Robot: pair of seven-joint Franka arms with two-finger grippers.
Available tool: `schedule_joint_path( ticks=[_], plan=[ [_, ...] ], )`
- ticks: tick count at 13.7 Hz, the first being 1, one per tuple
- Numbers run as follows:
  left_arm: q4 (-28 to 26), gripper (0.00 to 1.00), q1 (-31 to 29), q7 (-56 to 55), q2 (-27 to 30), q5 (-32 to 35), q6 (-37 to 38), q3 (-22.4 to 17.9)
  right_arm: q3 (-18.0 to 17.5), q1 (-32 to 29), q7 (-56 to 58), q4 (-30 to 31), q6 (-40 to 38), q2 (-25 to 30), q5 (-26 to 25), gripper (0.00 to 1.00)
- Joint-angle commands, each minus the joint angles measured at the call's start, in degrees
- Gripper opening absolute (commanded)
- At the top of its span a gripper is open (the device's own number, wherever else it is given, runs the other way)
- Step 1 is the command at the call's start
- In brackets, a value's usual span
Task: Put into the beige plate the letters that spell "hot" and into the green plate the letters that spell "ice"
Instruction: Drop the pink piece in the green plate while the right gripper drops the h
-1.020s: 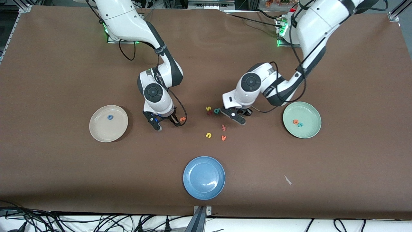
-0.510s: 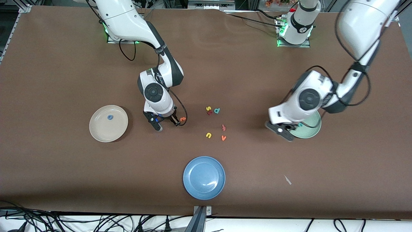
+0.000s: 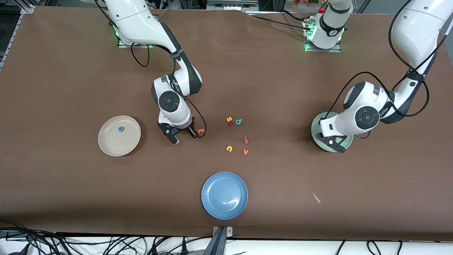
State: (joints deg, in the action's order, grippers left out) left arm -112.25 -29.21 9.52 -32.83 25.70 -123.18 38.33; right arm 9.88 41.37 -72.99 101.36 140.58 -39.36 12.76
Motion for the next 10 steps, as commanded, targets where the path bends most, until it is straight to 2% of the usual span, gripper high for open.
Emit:
schedule_joint_path(
  ticks=[1, 2, 3, 7, 10],
  plan=[
    [-0.42, 0.10, -1.99, 2.25, 0.39, 1.28, 0.48, 1.13, 0.58, 0.38, 1.62, -1.25, -0.48, -1.07, 0.16, 0.16],
    [-0.42, 0.57, -2.43, 2.60, 0.31, 1.28, 0.48, 1.13, 0.67, 0.03, 2.41, -2.29, -2.39, -0.98, 0.08, 0.16],
    [-0.25, 0.99, -2.52, 2.69, 0.31, 1.28, 0.48, 1.13, 0.84, -0.41, 3.72, -4.39, -5.98, -0.98, -0.45, 0.15],
    [2.55, 1.00, -1.47, 2.34, 0.48, 0.41, 2.14, 2.00, 1.19, -3.93, 10.74, -8.02, -14.35, -0.46, -0.72, 0.12],
    [11.23, 1.00, 0.19, 1.29, 0.57, -5.82, 12.74, 4.99, 5.49, -3.93, 20.75, -7.23, -20.68, 1.21, -1.15, 0.12]
  ],
)
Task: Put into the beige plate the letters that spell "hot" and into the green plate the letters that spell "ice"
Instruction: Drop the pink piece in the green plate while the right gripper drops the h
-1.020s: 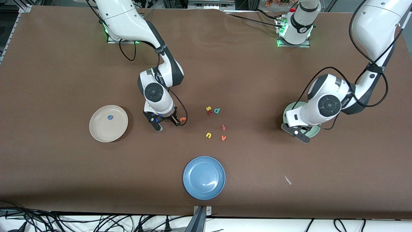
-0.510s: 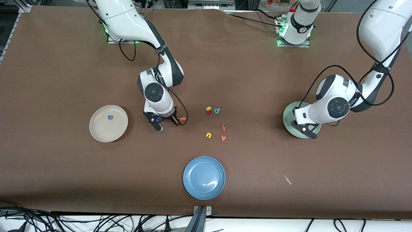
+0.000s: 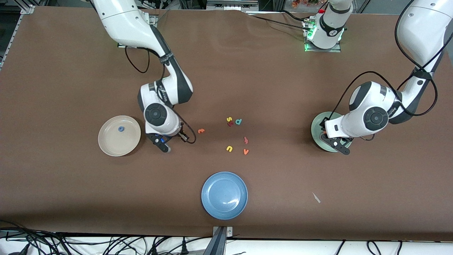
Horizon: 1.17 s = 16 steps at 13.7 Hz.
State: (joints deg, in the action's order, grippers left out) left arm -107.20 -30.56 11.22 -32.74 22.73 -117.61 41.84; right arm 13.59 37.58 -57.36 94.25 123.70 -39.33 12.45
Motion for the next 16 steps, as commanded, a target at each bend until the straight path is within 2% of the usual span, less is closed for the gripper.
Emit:
schedule_joint_path(
  ticks=[1, 5, 8, 10, 11, 13, 15, 16],
  plan=[
    [9.17, 1.00, 3.12, -0.59, 0.48, -3.04, 10.18, 1.57, 2.92, -0.14, 7.85, 1.53, -4.08, 3.02, -0.94, 0.12],
    [19.45, 1.00, 7.61, -4.62, 0.75, -5.06, 21.16, 3.24, 7.93, -0.14, 21.21, 10.93, -2.94, 10.49, -0.94, 0.12],
    [29.03, 1.00, 12.70, -7.70, 0.75, -5.15, 31.79, 3.86, 11.09, -0.14, 30.08, 20.77, 4.69, 15.42, -1.11, 0.12],
    [32.83, 1.00, 14.81, -7.53, 1.79, -5.85, 36.12, 3.42, 13.47, -0.14, 35.19, 23.68, 6.81, 16.39, -1.03, 0.13],
    [33.89, 1.00, 15.87, -7.44, 3.37, -7.07, 36.31, 1.59, 14.96, -0.14, 38.69, 24.57, 7.34, 16.39, -0.94, 0.13],
    [36.17, 1.00, 19.64, -7.18, 5.75, -12.23, 35.88, -7.26, 17.86, -0.22, 45.20, 26.32, 9.27, 16.39, -0.59, 0.13],
    [36.54, 1.00, 24.55, -6.83, 10.30, -14.99, 33.59, -16.92, 18.05, -0.66, 46.55, 26.77, 11.38, 15.35, 0.03, 0.17],
    [36.36, 1.00, 27.63, -7.00, 12.24, -15.34, 33.41, -22.54, 18.05, -0.84, 46.37, 26.42, 11.39, 14.82, 0.38, 0.32]
  ],
)
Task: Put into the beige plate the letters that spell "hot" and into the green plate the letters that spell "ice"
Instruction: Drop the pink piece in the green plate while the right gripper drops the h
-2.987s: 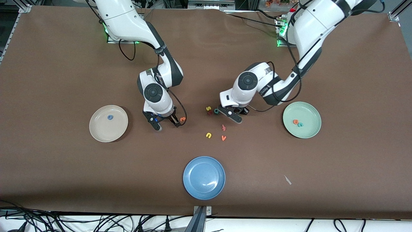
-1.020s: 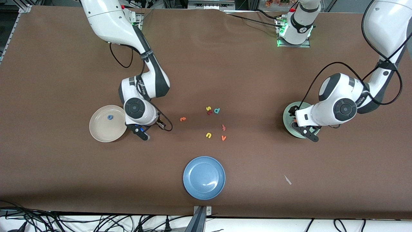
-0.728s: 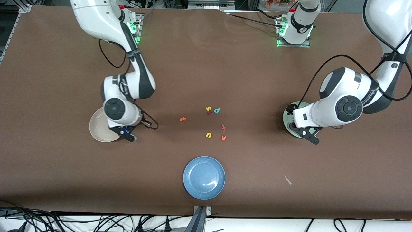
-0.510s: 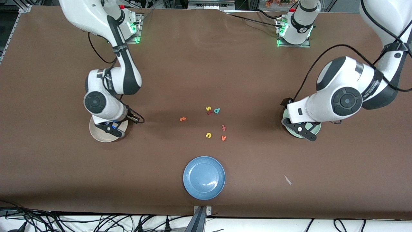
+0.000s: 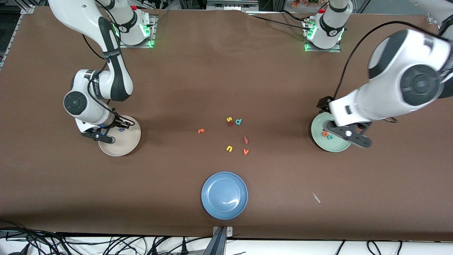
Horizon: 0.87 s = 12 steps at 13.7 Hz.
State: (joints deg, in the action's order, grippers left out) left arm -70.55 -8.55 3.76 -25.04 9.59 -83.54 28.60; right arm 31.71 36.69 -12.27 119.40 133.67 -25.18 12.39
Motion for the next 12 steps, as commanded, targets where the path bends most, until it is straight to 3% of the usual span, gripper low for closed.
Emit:
schedule_joint_path(
  ticks=[1, 2, 3, 7, 9, 10, 12],
  plan=[
    [-0.73, 1.00, 9.04, 0.28, 6.39, -2.73, -0.75, -13.96, -0.07, -0.48, 1.28, 1.10, 0.81, 0.66, 1.31, 0.61],
    [-2.12, 1.00, 10.81, 0.19, 8.23, -4.30, -0.84, -17.05, -0.07, -1.35, 1.11, 0.49, 0.02, 0.74, 2.54, 0.72],
    [-3.79, 1.00, 11.44, 0.02, 10.17, -5.44, -2.32, -19.08, 0.02, -1.62, -1.07, -0.30, -0.51, 0.48, 3.33, 1.00],
    [-20.04, 1.00, 13.29, 0.02, 22.55, -8.60, -11.55, -25.51, -0.42, -1.98, -5.81, -3.54, -5.94, 0.31, 5.35, 1.00],
    [-25.84, 1.00, 13.38, 0.19, 27.21, -14.13, -12.35, -26.57, -1.91, -0.67, -16.16, -5.92, -7.11, -0.48, 6.50, 1.00],
    [-28.91, 1.00, 13.55, 0.28, 28.89, -13.63, -14.26, -26.66, -3.13, 0.47, -22.82, -7.24, -7.11, -1.36, 6.51, 1.00],
    [-29.74, 1.00, 13.47, 0.10, 28.91, -10.65, -15.25, -26.58, -5.68, 2.23, -35.92, -10.92, -7.11, -3.90, 6.51, 1.00]
  ],
)
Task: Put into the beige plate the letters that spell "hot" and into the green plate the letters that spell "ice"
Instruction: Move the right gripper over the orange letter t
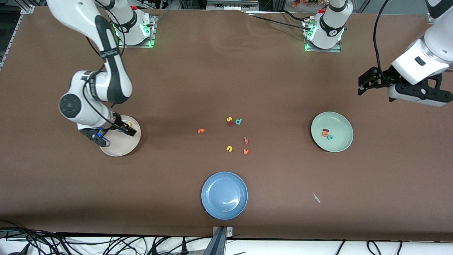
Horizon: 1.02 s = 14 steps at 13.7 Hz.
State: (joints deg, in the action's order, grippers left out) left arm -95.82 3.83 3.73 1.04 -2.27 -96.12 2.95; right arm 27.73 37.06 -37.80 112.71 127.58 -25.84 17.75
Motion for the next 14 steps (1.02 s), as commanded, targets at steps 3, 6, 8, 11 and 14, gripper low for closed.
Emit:
schedule_joint_path(
  ticks=[3, 6, 8, 11, 14],
  plan=[
    [-4.38, 1.00, 0.12, 0.14, 2.65, 1.30, -2.32, -0.93, -4.70, 4.15, -24.90, -9.16, -1.02, -7.19, 1.15, 1.00],
    [-4.20, 1.00, 0.03, 0.05, 2.65, 1.30, -1.09, -0.93, -5.23, 7.31, -35.46, -11.28, -0.32, -9.66, 1.41, 0.99],
    [-4.11, 1.00, 0.03, 0.05, 2.65, 1.39, -0.48, -0.93, -6.36, 8.73, -40.31, -12.42, 0.30, -10.89, 3.24, 0.99],
    [-3.85, 1.00, -1.10, 0.14, 2.65, 1.56, 1.37, -1.10, -7.68, 9.17, -43.48, -15.23, -0.32, -11.86, 6.07, 0.99],
    [-2.01, 1.00, -3.13, 0.40, 1.77, 2.36, 2.87, -0.66, -8.92, 9.17, -46.22, -16.20, -0.23, -12.04, 5.98, 0.99]
  ],
)
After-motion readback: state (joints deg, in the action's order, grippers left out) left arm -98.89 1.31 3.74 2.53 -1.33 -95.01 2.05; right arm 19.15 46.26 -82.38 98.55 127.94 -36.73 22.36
